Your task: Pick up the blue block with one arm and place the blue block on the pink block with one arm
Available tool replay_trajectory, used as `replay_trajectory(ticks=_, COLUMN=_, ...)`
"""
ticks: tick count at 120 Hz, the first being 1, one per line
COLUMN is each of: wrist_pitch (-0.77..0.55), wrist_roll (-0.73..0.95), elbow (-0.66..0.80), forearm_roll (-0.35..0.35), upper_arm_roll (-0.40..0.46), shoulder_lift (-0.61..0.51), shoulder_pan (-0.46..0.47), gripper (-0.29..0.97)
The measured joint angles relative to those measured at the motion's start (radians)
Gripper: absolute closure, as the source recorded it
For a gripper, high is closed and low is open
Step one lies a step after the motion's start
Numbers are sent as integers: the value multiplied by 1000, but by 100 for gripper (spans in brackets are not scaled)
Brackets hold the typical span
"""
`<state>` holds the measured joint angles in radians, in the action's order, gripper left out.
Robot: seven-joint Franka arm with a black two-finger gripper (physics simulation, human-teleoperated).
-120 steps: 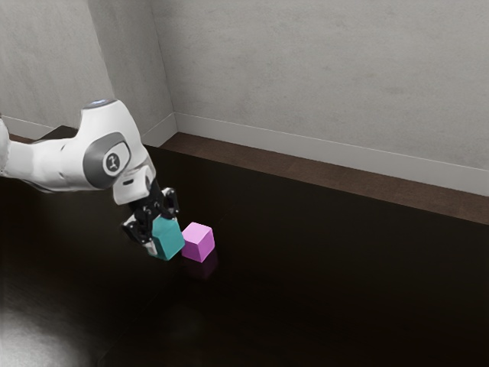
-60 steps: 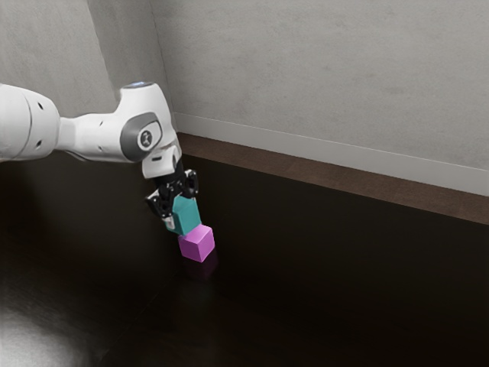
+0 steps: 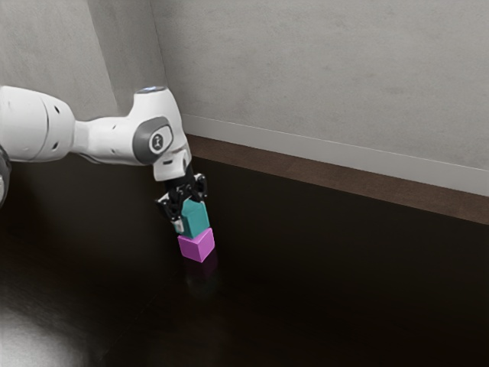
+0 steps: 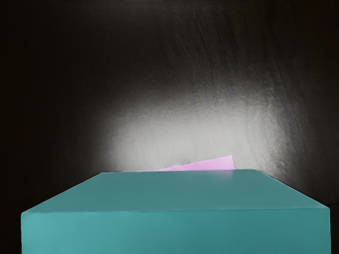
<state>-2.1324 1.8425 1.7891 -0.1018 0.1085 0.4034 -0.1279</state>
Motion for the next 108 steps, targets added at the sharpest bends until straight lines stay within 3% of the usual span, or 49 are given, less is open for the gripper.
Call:
replay_trajectory(ticks=19, wrist_pitch=4, wrist_roll=-4, elbow=0, forearm_roll=1, upper_arm_roll=0, shoulder_lift=3, shoulder_pan=-1, gripper=13)
replay_trajectory(ticks=42, wrist_pitch=8, wrist_roll=-7, elbow=8, forearm_roll=0, upper_arm_roll=1, shoulder_lift=-16, shoulder_pan=-3, gripper=5)
replay_trajectory(ticks=60, wrist_pitch=60, wrist_roll=-10, elbow=50, forearm_roll=-3, upper_arm_roll=12, shoulder_lift=-178, shoulder_pan=-2, gripper=3)
replay_trajectory(ticks=74, wrist_pitch=190, wrist_roll=-30, elbow=-23, forearm_roll=7, upper_arm_roll=12, shoulder_lift=-324, shoulder_pan=-7, gripper=1)
replay_trajectory(ticks=87, wrist_pitch=392, wrist_roll=-104, elbow=-192, forearm_roll=84, upper_arm_roll=7, shoulder_lift=-356, shoulder_pan=10, gripper=1)
replay_trajectory(ticks=108, wrist_pitch=578, wrist_roll=-263, elbow=-229, forearm_roll=125, upper_arm_roll=-34, shoulder_lift=-393, shoulder_pan=47, gripper=0)
